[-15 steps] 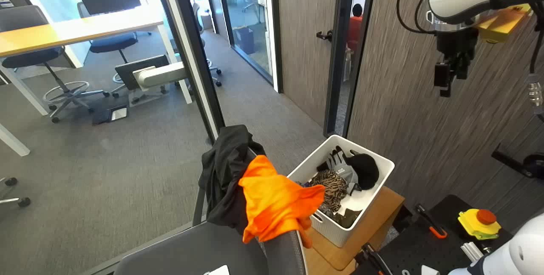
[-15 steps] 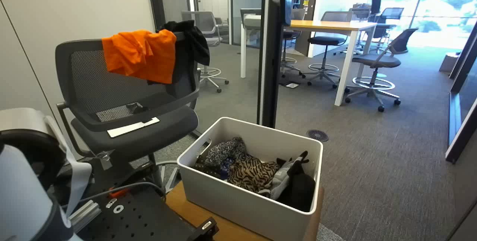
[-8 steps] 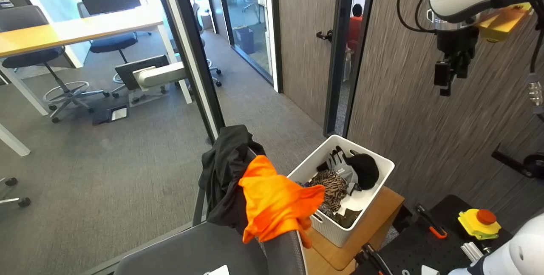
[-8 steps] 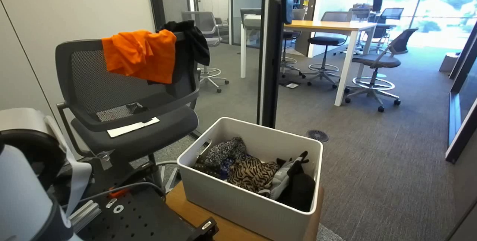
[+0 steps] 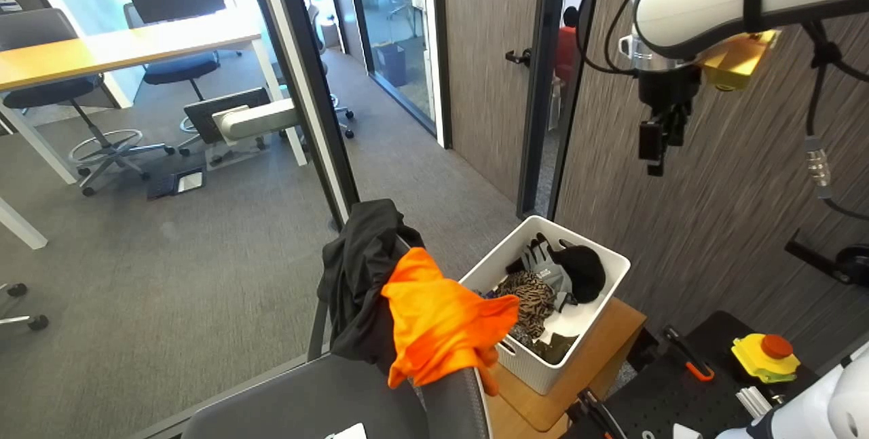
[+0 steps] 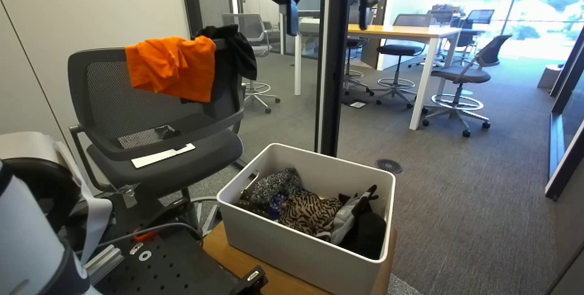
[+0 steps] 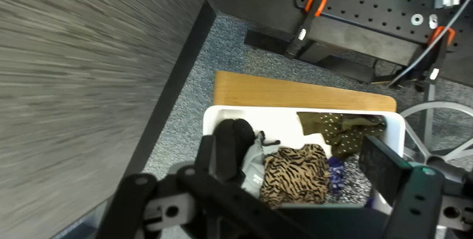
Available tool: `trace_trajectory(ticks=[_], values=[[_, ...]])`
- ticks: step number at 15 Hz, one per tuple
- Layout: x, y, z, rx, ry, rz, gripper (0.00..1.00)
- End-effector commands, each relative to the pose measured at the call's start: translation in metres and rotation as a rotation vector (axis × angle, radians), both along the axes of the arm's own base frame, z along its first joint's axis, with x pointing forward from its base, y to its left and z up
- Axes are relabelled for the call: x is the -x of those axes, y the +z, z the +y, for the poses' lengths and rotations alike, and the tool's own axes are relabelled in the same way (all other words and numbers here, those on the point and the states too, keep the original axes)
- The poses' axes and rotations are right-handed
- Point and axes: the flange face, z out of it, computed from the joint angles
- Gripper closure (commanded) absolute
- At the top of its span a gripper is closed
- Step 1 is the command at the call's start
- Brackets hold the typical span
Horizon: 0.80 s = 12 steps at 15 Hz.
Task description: Put the orange cloth inside the basket.
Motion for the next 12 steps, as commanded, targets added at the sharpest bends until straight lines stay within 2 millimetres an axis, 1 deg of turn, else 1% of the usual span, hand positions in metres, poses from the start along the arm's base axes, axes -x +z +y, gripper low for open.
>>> trace_trajectory(ticks=[1,3,6,10,12], values=[[-0.005,0.006,0.062,-0.091,0.091,-0.02,0.0],[-0.007,0.003,0.095,-0.153,0.142,-0.021,0.0],[-0.009,0.009,0.141,-0.223,0.204,-0.03,0.0],[-0.006,0.017,0.204,-0.23,0.311,-0.038,0.0],[-0.004,0.017,0.233,-0.217,0.37,-0.035,0.0]])
